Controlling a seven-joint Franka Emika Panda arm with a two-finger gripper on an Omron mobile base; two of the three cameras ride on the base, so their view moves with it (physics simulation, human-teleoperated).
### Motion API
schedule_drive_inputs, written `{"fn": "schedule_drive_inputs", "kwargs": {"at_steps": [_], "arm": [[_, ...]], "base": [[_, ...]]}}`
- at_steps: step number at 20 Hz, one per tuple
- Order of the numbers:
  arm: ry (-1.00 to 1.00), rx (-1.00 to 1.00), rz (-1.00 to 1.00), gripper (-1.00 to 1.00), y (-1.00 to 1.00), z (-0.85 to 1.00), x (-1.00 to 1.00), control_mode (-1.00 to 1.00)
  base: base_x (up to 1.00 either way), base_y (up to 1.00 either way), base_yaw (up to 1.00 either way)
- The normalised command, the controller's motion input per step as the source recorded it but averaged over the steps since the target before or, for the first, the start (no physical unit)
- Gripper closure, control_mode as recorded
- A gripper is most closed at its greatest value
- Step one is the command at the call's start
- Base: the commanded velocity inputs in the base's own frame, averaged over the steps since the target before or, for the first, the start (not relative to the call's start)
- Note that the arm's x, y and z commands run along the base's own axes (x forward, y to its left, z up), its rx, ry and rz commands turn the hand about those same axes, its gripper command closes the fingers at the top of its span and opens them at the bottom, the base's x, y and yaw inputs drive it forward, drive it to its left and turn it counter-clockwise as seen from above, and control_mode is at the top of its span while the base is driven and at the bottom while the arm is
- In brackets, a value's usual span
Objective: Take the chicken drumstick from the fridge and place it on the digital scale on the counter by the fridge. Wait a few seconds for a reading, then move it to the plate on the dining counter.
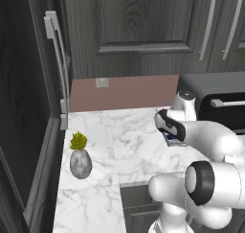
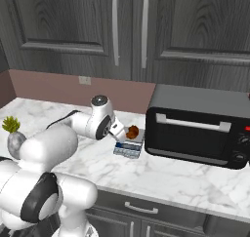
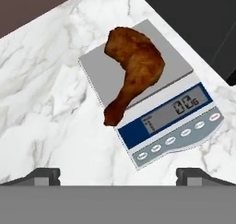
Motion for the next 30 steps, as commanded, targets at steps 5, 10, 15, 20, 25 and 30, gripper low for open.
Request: {"fn": "schedule_drive_inputs", "kwargs": {"at_steps": [5, 10, 15, 20, 25, 30], "arm": [[0.07, 0.00, -0.06, -1.00, -0.16, -0.18, 0.44, -1.00], [0.08, 0.00, -0.08, -1.00, -0.18, -0.01, 0.02, -1.00], [0.04, 0.00, -0.03, -1.00, -0.08, -0.13, 0.07, -1.00], [0.00, 0.00, 0.00, -1.00, 0.00, -0.35, 0.23, -1.00], [0.00, 0.00, 0.00, -1.00, 0.00, -0.35, 0.20, -1.00], [0.00, 0.00, 0.00, -1.00, 0.00, -0.29, 0.08, -1.00]], "base": [[0.00, 0.00, 0.00], [0.00, 0.00, 0.00], [0.00, 0.00, 0.00], [0.00, 0.00, 0.00], [0.00, 0.00, 0.00], [0.00, 0.00, 0.00]]}}
